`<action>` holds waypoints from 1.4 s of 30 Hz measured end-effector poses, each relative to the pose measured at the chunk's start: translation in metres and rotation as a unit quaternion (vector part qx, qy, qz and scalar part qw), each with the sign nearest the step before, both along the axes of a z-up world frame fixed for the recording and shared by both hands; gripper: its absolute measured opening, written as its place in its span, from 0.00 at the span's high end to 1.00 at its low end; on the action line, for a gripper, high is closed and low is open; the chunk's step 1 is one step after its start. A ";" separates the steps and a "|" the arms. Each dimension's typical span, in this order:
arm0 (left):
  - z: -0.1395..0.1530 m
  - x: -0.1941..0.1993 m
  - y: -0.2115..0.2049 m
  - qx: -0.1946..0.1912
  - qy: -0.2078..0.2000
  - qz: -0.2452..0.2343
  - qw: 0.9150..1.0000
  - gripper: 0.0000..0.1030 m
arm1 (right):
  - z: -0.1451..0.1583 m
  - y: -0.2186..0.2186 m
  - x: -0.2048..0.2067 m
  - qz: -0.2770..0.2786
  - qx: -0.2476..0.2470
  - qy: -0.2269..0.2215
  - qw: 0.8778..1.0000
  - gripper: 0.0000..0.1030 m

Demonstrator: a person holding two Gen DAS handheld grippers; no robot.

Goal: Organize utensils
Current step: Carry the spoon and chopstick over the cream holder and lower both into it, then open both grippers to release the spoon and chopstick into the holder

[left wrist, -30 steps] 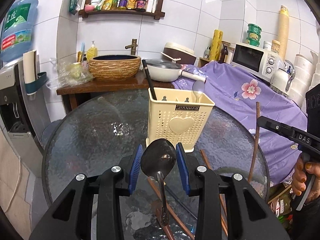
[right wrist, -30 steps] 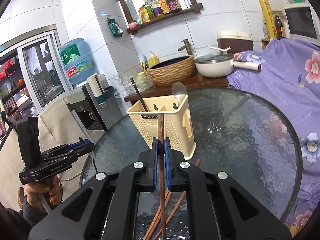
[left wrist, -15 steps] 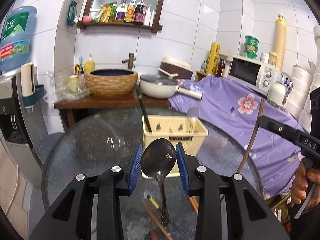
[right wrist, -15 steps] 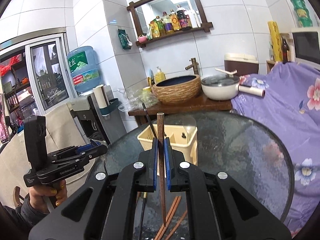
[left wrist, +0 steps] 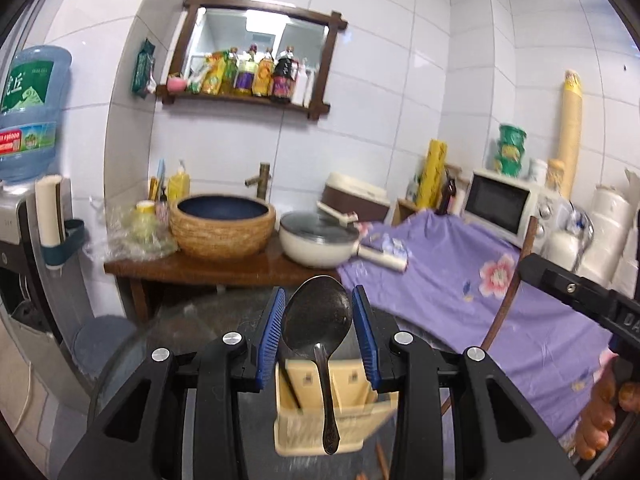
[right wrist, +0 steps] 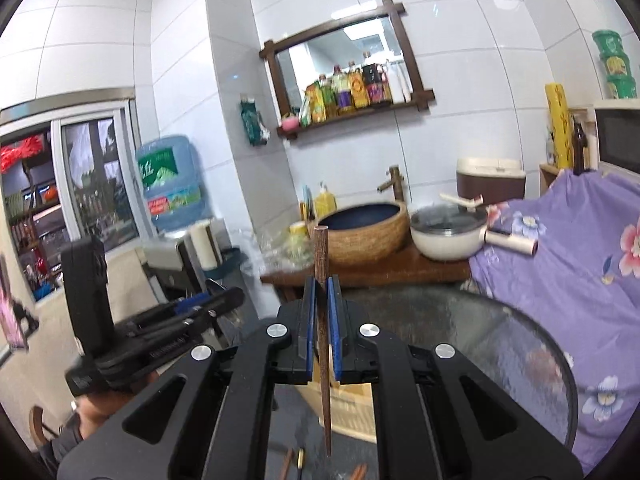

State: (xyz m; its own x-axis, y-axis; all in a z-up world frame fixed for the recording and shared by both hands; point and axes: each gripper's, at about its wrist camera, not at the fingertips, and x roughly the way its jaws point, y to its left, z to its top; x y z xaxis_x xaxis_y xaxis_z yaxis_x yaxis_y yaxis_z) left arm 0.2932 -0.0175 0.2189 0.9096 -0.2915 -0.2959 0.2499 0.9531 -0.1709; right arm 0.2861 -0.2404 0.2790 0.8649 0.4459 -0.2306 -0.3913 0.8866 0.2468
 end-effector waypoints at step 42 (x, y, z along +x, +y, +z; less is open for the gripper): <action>-0.112 0.033 -0.025 0.074 0.040 0.041 0.996 0.34 | -0.126 -0.001 0.050 -0.075 -0.040 0.042 0.995 0.44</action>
State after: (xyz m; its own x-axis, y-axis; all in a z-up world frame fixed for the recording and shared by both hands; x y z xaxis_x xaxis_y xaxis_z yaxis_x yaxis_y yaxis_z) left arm 0.3263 -0.0429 0.1074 0.9006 -0.1653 -0.4020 0.1614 0.9859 -0.0438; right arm 0.3359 -0.2409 0.1529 0.8967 0.2901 -0.3342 -0.2340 0.9518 0.1983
